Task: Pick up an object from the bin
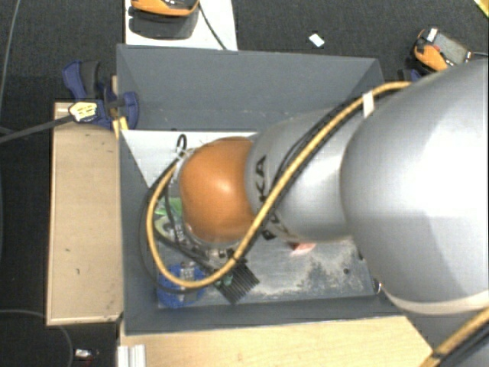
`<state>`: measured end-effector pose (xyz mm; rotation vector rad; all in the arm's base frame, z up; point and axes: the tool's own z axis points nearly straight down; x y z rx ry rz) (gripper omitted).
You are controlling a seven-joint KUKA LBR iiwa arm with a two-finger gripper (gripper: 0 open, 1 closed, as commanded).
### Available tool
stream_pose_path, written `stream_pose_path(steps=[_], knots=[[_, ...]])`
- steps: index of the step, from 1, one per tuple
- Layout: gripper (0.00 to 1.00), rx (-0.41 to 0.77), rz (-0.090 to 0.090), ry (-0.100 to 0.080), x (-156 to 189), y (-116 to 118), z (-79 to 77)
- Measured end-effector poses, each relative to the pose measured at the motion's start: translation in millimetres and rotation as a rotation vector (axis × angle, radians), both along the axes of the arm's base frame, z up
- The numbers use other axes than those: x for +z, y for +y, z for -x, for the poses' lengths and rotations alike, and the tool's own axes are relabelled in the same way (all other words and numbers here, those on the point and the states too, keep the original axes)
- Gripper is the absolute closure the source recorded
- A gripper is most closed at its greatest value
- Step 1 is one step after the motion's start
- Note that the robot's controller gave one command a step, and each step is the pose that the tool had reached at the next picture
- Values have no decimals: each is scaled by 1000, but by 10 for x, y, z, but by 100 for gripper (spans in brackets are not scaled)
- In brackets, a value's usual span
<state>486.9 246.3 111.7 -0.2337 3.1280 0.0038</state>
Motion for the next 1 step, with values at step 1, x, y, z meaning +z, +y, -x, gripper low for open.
stream_pose_path(steps=[1], knots=[[0,35,0,-1,-266,29,36]])
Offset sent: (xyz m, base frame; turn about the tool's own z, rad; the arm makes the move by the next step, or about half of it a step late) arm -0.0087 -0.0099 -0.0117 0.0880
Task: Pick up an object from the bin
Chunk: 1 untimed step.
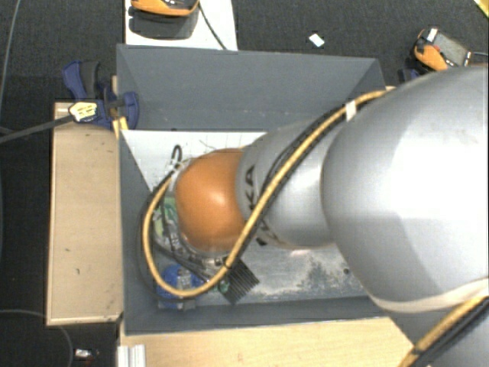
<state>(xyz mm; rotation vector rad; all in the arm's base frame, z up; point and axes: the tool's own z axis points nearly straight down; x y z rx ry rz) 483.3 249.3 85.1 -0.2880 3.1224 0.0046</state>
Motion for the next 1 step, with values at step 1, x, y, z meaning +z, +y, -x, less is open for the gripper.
stream_pose_path(steps=[1], knots=[[0,-125,2,5,160,-134,46]])
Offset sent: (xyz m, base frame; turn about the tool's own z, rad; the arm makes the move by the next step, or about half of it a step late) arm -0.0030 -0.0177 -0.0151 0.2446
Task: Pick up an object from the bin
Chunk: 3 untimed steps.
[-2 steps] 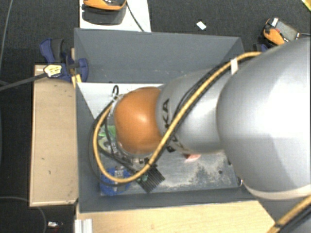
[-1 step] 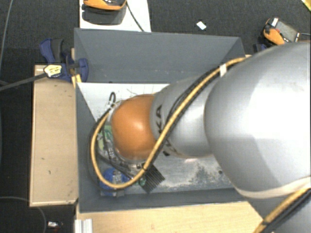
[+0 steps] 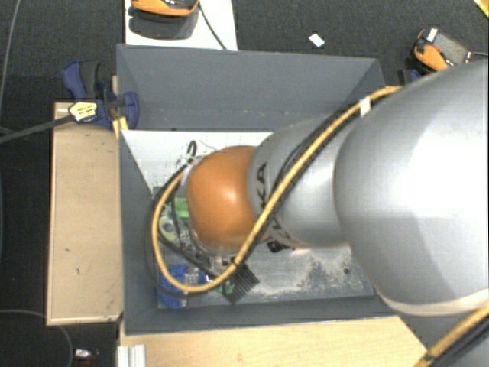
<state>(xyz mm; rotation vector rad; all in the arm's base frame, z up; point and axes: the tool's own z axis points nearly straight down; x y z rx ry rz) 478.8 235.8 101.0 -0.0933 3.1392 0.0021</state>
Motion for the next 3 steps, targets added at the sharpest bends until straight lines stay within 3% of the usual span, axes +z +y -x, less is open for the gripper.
stream_pose_path(steps=[1,2,3], knots=[[0,-100,-2,-1,-248,-33,-19],[100,-374,-6,-6,-290,-8,-49],[100,-375,-6,-6,-290,-8,-49]])
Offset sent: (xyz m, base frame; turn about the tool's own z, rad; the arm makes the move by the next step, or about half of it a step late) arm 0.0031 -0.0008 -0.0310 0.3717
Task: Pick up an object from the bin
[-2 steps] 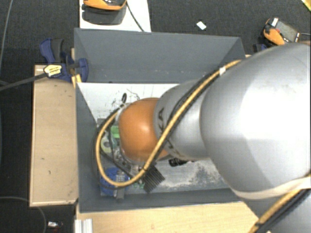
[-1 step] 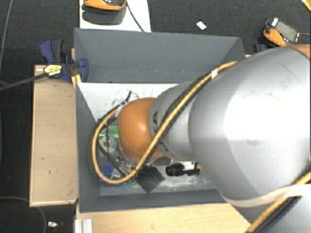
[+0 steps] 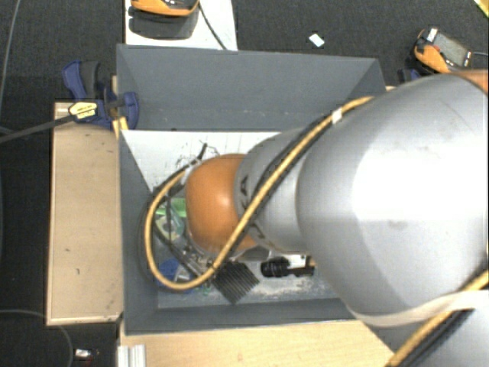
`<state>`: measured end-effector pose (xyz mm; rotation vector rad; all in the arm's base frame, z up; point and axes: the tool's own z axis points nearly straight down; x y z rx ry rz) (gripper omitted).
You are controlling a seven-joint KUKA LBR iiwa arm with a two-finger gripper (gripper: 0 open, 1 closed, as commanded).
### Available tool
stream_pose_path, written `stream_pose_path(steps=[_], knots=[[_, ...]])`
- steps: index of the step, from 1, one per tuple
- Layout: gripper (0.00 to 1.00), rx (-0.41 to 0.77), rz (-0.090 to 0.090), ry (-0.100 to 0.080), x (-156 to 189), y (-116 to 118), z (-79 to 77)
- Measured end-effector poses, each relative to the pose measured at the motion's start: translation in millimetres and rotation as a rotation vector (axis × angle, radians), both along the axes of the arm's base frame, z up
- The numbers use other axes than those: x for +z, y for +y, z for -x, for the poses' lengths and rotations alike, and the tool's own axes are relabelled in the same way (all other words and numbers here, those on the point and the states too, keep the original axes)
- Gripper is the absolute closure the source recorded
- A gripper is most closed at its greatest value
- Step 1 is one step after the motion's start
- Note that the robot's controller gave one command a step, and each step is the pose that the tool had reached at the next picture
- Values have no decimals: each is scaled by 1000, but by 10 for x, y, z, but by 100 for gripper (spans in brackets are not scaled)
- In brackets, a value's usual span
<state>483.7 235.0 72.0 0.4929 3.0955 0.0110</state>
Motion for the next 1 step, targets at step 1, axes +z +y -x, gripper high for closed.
stream_pose_path(steps=[1], knots=[[100,-2,1,2,163,-7,7]])
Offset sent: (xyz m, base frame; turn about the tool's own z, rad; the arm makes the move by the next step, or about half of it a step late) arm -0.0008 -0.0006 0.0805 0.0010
